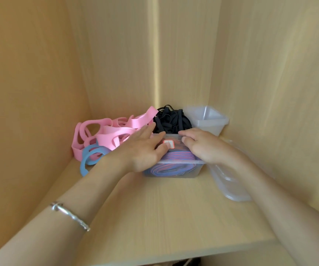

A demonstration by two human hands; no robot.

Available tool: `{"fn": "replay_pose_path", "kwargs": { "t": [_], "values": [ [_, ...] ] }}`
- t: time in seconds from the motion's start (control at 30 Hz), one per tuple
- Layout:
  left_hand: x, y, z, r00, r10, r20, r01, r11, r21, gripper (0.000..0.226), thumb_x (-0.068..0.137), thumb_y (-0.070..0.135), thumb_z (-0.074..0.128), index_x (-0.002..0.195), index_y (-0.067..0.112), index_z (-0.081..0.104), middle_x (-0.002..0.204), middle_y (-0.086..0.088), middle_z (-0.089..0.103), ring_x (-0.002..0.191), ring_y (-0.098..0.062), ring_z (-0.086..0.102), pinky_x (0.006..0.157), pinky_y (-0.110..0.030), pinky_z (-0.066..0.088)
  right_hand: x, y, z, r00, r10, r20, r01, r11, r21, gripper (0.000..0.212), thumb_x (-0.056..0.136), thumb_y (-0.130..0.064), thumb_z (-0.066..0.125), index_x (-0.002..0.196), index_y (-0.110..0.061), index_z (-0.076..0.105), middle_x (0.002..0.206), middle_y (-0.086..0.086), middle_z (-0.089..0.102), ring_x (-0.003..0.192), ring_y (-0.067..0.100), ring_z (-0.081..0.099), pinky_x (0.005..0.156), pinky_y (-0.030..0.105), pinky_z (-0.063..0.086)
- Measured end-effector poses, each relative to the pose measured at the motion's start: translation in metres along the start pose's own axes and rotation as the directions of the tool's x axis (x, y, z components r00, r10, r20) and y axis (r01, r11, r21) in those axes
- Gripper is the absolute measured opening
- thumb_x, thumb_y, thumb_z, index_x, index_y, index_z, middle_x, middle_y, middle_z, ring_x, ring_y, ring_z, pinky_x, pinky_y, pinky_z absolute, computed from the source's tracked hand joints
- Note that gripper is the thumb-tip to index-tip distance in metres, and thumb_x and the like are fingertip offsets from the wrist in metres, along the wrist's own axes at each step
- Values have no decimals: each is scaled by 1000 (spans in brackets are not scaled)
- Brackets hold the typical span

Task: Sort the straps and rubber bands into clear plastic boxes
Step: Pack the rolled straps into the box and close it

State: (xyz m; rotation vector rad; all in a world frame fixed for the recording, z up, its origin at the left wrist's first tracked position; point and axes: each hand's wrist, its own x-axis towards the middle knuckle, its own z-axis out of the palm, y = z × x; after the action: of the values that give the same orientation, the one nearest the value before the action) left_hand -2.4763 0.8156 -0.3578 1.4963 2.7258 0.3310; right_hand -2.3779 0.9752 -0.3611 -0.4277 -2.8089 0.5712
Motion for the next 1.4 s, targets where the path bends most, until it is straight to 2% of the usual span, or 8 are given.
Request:
{"fn": "replay_pose_path", "kwargs": {
  "t": [0.37, 0.5, 0.7, 0.8, 1.03, 1.2, 1.3, 1.4],
  "values": [
    [3, -2, 4, 1000, -3, -26, 2, 999, -50, 51, 99, 52, 27, 143, 29, 39, 137, 3, 45, 136, -18, 30, 104, -30, 23, 0, 4, 3, 1000, -6, 24, 6, 1000, -20, 42, 106, -26, 27, 146, -19, 39, 152, -1, 39, 138, 16, 31, 103, 21, 23],
    [13, -10, 2, 999, -29, 23, 31, 997, -76, 60, 95, 60, 29, 148, 33, 31, 149, 5, 33, 142, -17, 19, 116, -37, 16, 3, 5, 3, 1000, 7, -8, -7, 1000, 15, 40, 104, -26, 32, 141, -21, 44, 146, 0, 44, 134, 16, 36, 105, 26, 26],
    [18, -6, -4, 994, -88, 63, 90, 996, -29, 62, 90, 69, 29, 146, 42, 29, 150, -2, 28, 141, -22, 15, 111, -44, 17, 9, 3, -1, 999, 8, -32, -6, 998, 67, 36, 101, -23, 41, 135, -19, 53, 139, 3, 51, 129, 16, 44, 105, 26, 30],
    [21, -4, -7, 995, -88, 49, 91, 994, -63, 59, 89, 70, 32, 140, 43, 38, 144, -8, 35, 138, -27, 24, 109, -45, 24, 10, 0, -5, 1000, 24, -18, -23, 997, 73, 34, 101, -22, 41, 131, -18, 57, 134, 3, 55, 124, 17, 47, 96, 23, 32],
    [25, -3, -8, 989, -112, 93, 114, 993, -16, 67, 88, 73, 27, 148, 41, 26, 152, -9, 27, 142, -29, 18, 114, -48, 20, 23, 1, -5, 997, 55, -57, -50, 996, 78, 31, 101, -18, 40, 120, -21, 64, 106, -3, 67, 100, 14, 59, 81, 25, 44],
    [28, -5, -7, 986, -117, 120, 121, 992, -28, 65, 89, 71, 28, 148, 42, 26, 155, -9, 23, 144, -28, 16, 115, -47, 16, 34, 5, 0, 993, 76, -91, -68, 994, 90, 27, 98, -14, 44, 98, -25, 69, 101, 2, 71, 93, 16, 63, 70, 22, 40],
    [25, -4, -3, 993, -96, 72, 103, 989, -107, 63, 91, 67, 32, 147, 38, 30, 156, -6, 25, 145, -26, 17, 112, -40, 17, 34, 6, 2, 990, 90, -105, -80, 992, 98, 27, 98, -14, 44, 96, -24, 69, 90, -1, 68, 69, 9, 59, 52, 11, 39],
    [24, -5, 1, 997, -67, 25, 70, 982, -176, 61, 93, 62, 36, 147, 33, 34, 153, -1, 34, 142, -21, 23, 107, -32, 20, 35, 7, 3, 989, 93, -111, -82, 992, 95, 28, 98, -15, 44, 100, -22, 70, 90, -1, 67, 78, 12, 59, 57, 18, 39]
  ]
}}
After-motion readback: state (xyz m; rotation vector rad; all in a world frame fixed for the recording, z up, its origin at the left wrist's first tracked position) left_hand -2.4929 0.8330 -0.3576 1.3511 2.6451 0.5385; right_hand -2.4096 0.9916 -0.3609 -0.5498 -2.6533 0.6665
